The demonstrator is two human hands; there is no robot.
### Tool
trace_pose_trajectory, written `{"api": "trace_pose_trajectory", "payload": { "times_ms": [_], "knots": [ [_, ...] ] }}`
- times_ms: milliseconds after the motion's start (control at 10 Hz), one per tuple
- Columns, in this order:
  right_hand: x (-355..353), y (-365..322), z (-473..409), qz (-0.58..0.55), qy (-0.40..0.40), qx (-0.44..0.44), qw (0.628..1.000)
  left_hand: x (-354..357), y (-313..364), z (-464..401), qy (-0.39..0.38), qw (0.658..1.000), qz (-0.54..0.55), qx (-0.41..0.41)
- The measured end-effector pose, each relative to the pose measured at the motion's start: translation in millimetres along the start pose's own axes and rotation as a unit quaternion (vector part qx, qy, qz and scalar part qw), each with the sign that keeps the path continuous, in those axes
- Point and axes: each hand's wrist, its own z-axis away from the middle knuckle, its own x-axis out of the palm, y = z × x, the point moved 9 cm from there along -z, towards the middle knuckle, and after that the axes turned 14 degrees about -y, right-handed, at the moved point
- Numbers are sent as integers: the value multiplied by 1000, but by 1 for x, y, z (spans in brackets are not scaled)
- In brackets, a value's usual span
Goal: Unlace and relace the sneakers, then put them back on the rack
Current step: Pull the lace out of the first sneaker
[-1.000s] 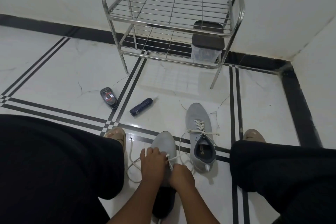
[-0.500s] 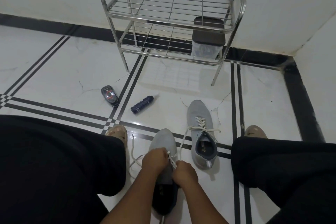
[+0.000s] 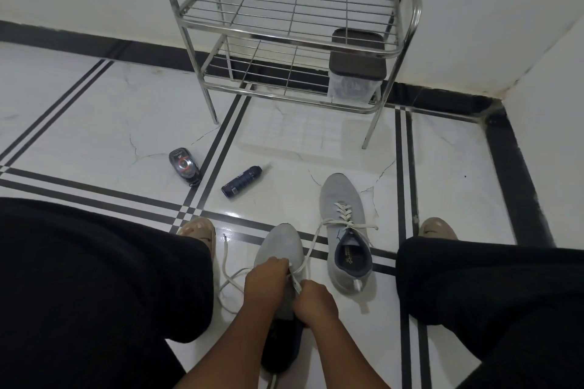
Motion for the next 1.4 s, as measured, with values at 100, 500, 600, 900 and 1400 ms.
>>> {"api": "trace_pose_trajectory", "payload": {
  "times_ms": [100, 500, 600, 900, 1400],
  "knots": [
    [1, 2, 2, -11, 0, -4, 1000, 10, -7, -1, 2, 997, 71, -22],
    [-2, 3, 1, -16, -6, -3, 1000, -22, -35, -15, -51, 965, 243, -86],
    [-1, 3, 1, -17, -5, -5, 1000, 7, -10, -5, -92, 991, 68, -65],
    [-2, 7, -4, -33, -30, 13, 999, 17, -93, 34, 174, 626, 696, -305],
    [-19, -53, -25, 122, 72, -135, 981, 5, -47, 34, -6, 947, 256, -194]
  ]
}}
